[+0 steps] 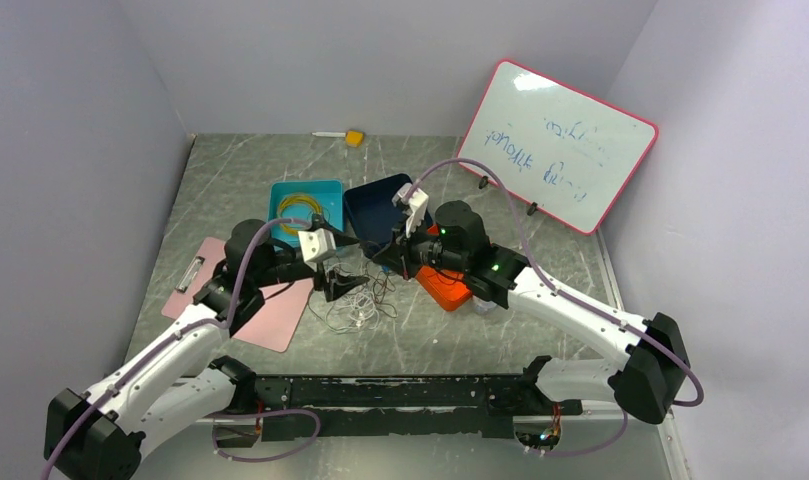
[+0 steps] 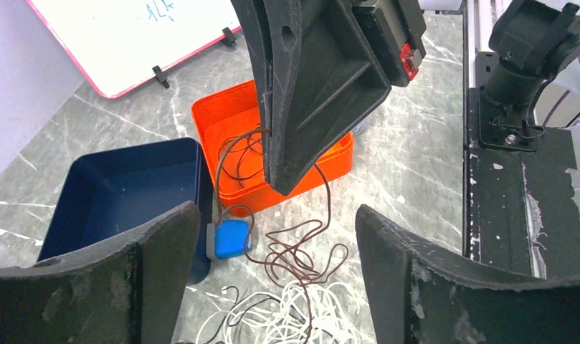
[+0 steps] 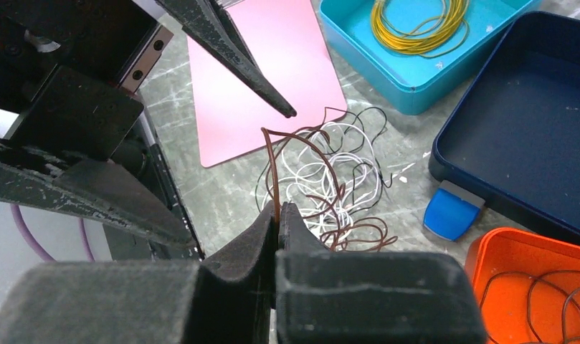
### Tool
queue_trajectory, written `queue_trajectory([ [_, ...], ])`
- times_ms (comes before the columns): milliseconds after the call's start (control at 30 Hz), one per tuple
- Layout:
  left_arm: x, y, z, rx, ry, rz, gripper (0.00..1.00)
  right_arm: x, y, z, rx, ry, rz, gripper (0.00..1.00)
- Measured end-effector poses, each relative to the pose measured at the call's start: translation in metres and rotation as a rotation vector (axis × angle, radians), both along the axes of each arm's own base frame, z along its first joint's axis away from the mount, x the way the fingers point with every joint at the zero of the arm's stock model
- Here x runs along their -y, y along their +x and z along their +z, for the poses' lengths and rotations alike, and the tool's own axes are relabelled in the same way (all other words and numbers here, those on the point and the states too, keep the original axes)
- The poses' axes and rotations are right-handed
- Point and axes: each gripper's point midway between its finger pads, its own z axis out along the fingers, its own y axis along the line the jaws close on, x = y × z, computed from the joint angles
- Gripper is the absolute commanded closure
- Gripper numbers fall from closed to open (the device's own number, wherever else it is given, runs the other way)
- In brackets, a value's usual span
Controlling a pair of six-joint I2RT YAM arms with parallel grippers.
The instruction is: Untangle the cables
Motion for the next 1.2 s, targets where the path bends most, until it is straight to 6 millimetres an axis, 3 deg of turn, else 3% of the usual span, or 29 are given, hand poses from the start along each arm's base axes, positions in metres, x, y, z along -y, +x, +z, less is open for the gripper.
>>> queue_trajectory([
  [433,-0.006,-0.001,-0.004,-0.041,-0.1,0.076,0.1,0.005,0.01,0.005,-0.01,0.011,-0.081,1.0],
  [800,-0.021,0.023,0.016,-0.111,-0.174,0.279,0.05,0.008,0.018,0.006,-0.014,0.02,-0.146,1.0],
  [867,-0.024,0.028,0.021,-0.118,-0.187,0.317,0.0,0.009,0.02,0.006,-0.017,0.021,-0.158,1.0],
  [1200,-0.043,0.043,0.039,-0.157,-0.222,0.479,0.0,0.01,0.025,0.01,-0.015,0.021,-0.185,1.0],
])
